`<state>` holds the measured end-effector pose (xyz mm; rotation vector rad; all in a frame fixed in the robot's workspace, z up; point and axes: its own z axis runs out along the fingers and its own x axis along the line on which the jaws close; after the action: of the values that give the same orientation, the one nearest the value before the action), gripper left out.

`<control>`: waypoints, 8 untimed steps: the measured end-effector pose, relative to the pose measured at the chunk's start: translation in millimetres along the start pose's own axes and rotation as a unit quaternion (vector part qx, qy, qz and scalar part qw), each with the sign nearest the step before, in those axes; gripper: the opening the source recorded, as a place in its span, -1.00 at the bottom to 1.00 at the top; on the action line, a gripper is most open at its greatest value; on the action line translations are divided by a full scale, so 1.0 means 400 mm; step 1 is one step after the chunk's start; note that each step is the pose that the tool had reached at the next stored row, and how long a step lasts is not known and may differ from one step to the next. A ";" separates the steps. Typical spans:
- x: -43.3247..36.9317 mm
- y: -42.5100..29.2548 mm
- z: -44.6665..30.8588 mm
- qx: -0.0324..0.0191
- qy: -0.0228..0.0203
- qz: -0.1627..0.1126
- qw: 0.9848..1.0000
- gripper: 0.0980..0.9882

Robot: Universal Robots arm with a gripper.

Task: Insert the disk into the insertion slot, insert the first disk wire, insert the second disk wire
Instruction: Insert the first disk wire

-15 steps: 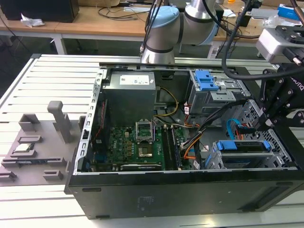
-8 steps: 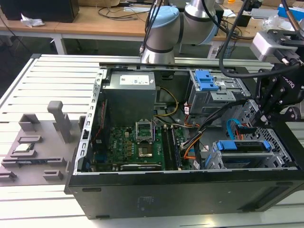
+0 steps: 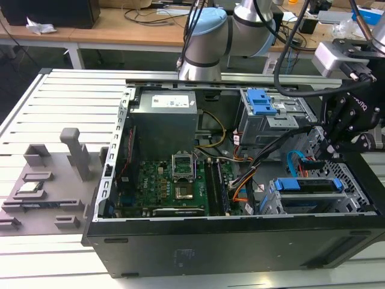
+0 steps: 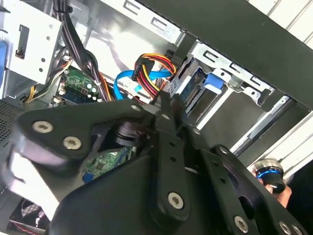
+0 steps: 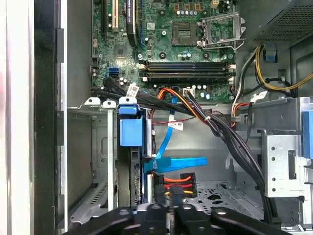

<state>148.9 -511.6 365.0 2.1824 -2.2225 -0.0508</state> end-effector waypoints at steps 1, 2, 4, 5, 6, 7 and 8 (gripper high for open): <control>0.000 0.000 0.000 0.000 0.000 0.000 1.000 -0.69; 0.000 0.000 0.000 0.000 0.000 0.000 1.000 -0.69; 0.002 0.001 0.001 0.000 0.000 0.000 1.000 -0.54; 0.004 0.003 0.005 0.000 0.001 0.000 1.000 -0.54; 0.004 0.004 0.007 0.000 0.001 0.000 1.000 -0.54; 0.005 0.005 0.010 0.000 0.002 0.000 1.000 -0.54; 0.005 0.005 0.015 0.000 0.003 0.000 1.000 -0.54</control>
<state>146.5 -513.7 358.9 2.1799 -2.2196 -0.0445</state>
